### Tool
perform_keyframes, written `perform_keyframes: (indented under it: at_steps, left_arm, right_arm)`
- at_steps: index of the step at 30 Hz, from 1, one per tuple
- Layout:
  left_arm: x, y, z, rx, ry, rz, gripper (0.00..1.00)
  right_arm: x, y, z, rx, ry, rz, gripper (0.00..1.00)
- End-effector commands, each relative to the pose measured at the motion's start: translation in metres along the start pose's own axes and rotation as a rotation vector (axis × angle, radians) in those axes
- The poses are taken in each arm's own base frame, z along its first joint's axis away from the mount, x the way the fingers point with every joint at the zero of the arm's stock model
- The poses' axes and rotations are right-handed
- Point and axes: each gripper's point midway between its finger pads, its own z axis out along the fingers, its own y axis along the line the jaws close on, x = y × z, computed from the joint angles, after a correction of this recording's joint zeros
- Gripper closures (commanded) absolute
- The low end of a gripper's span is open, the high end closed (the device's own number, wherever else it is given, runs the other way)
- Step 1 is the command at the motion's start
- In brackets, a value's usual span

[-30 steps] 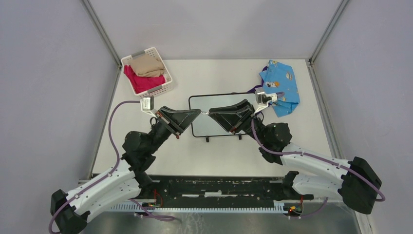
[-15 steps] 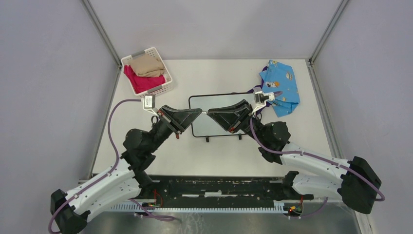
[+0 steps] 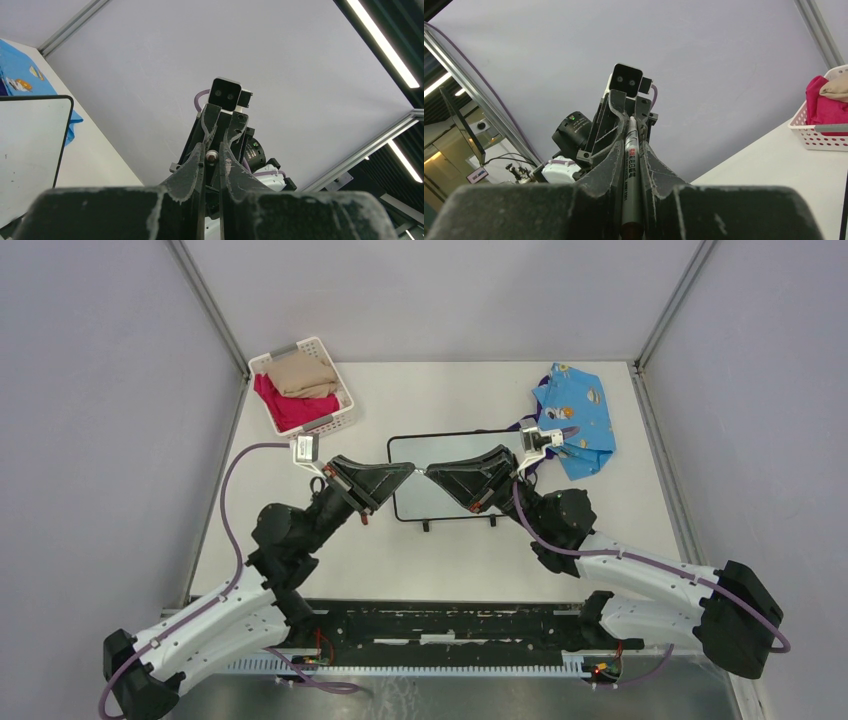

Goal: Write a sentence on the whiteboard
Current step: Adjust the whiteboard marker.

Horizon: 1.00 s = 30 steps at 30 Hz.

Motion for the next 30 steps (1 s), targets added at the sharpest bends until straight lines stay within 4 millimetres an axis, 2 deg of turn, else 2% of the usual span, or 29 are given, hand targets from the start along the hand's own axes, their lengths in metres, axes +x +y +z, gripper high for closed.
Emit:
perform_keyframes:
  at_steps: [1, 6, 11, 16, 23, 27, 30]
  left_arm:
    - [-0.007, -0.002, 0.004, -0.024, -0.009, 0.072, 0.96]
    - [-0.007, -0.003, 0.004, -0.022, -0.011, 0.079, 0.98]
    - [-0.004, 0.0, 0.004, -0.027, 0.001, 0.079, 0.98]
    - [-0.003, 0.002, 0.005, -0.037, 0.008, 0.078, 0.98]
    - [-0.003, 0.003, 0.003, -0.038, 0.009, 0.078, 0.98]
    - [-0.004, 0.003, 0.002, -0.042, 0.004, 0.078, 0.98]
    - [-0.005, 0.003, 0.0, -0.044, -0.002, 0.082, 0.98]
  right_arm:
    - [-0.015, 0.028, 0.007, -0.092, -0.018, -0.034, 1.0]
    - [-0.011, 0.028, 0.005, -0.098, 0.004, -0.037, 0.98]
    - [-0.013, 0.03, 0.004, -0.1, -0.003, -0.039, 0.77]
    - [-0.014, 0.03, 0.004, -0.098, -0.006, -0.04, 0.69]
    - [-0.02, 0.031, 0.001, -0.094, -0.034, -0.04, 0.63]
    - [-0.022, 0.03, 0.0, -0.085, -0.048, -0.039, 0.64]
    - [-0.023, 0.029, 0.0, -0.082, -0.048, -0.041, 0.69]
